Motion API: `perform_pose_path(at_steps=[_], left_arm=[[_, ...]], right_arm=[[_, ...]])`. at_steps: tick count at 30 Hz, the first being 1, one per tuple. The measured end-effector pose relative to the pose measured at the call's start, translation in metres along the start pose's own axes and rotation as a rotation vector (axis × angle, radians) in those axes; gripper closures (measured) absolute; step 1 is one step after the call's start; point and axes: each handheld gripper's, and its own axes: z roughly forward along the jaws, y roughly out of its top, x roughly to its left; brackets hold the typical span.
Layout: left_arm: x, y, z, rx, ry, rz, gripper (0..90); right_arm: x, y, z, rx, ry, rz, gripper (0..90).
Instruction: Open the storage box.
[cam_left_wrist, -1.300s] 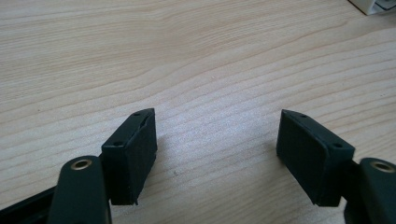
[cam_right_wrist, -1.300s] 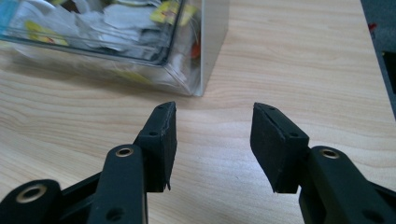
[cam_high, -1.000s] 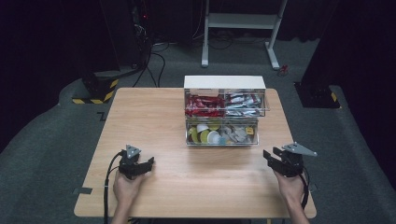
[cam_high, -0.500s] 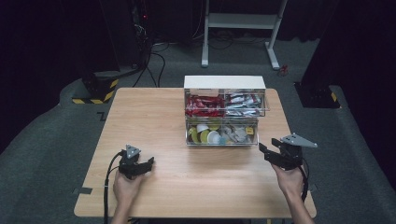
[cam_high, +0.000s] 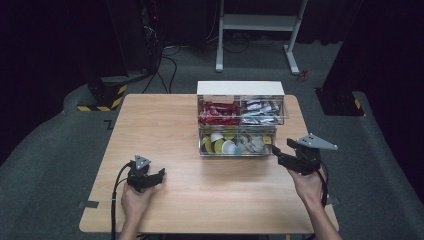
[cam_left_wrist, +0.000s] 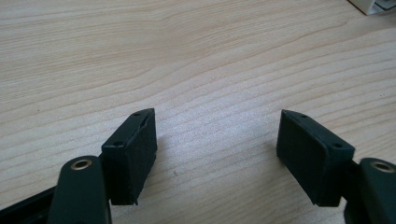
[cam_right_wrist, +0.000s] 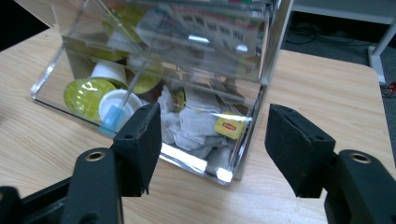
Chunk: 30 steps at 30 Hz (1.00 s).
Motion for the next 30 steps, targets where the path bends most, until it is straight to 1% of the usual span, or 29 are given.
perform_pose_path(at_steps=[1, 2, 4, 5, 6, 8, 12, 13, 14, 15, 18, 21, 25, 30], left_arm=[[0.000, 0.000, 0.000, 0.000, -0.001, 0.001, 29.2], [0.000, 0.000, 0.000, 0.000, 0.000, 0.001, 29.2], [0.000, 0.000, 0.000, 0.000, 0.001, 0.000, 29.2], [0.000, 0.000, 0.000, 0.000, 0.001, 0.000, 29.2], [0.000, 0.000, 0.000, 0.000, 0.001, 0.000, 29.2], [0.000, 0.000, 0.000, 0.000, 0.001, 0.000, 29.2], [0.000, 0.000, 0.000, 0.000, 0.001, 0.000, 29.2], [0.000, 0.000, 0.000, 0.000, 0.001, 0.000, 29.2], [0.000, 0.000, 0.000, 0.001, 0.001, 0.000, 29.2], [0.000, 0.000, 0.000, 0.000, 0.001, 0.000, 29.2], [0.000, 0.000, 0.000, 0.000, 0.001, 0.000, 29.2], [0.000, 0.000, 0.000, 0.000, 0.001, 0.000, 29.2], [0.000, 0.000, 0.000, 0.000, 0.001, 0.000, 29.2], [0.000, 0.000, 0.000, 0.000, 0.000, 0.000, 29.2]], right_arm=[[0.001, 0.002, -0.001, 0.001, 0.002, -0.004, 37.2], [0.002, 0.007, -0.001, 0.007, 0.008, -0.022, 37.3], [0.003, 0.010, -0.001, 0.012, 0.008, -0.027, 37.3], [0.005, 0.015, -0.002, 0.007, 0.013, -0.041, 37.3], [0.005, 0.015, -0.002, 0.007, 0.013, -0.041, 37.3], [0.008, 0.023, -0.005, -0.014, 0.022, -0.052, 38.1], [0.007, 0.029, -0.004, -0.015, 0.025, -0.051, 39.6], [0.008, 0.034, -0.005, -0.026, 0.028, -0.048, 42.7], [0.008, 0.034, -0.005, -0.026, 0.028, -0.048, 42.7], [0.008, 0.039, -0.006, -0.042, 0.037, -0.054, 45.7], [0.007, 0.042, -0.005, -0.042, 0.040, -0.049, 46.4], [0.006, 0.048, -0.003, -0.040, 0.041, -0.026, 47.0], [0.007, 0.055, 0.000, -0.043, 0.034, -0.037, 47.2], [0.009, 0.064, 0.006, -0.045, 0.028, -0.031, 47.0]])
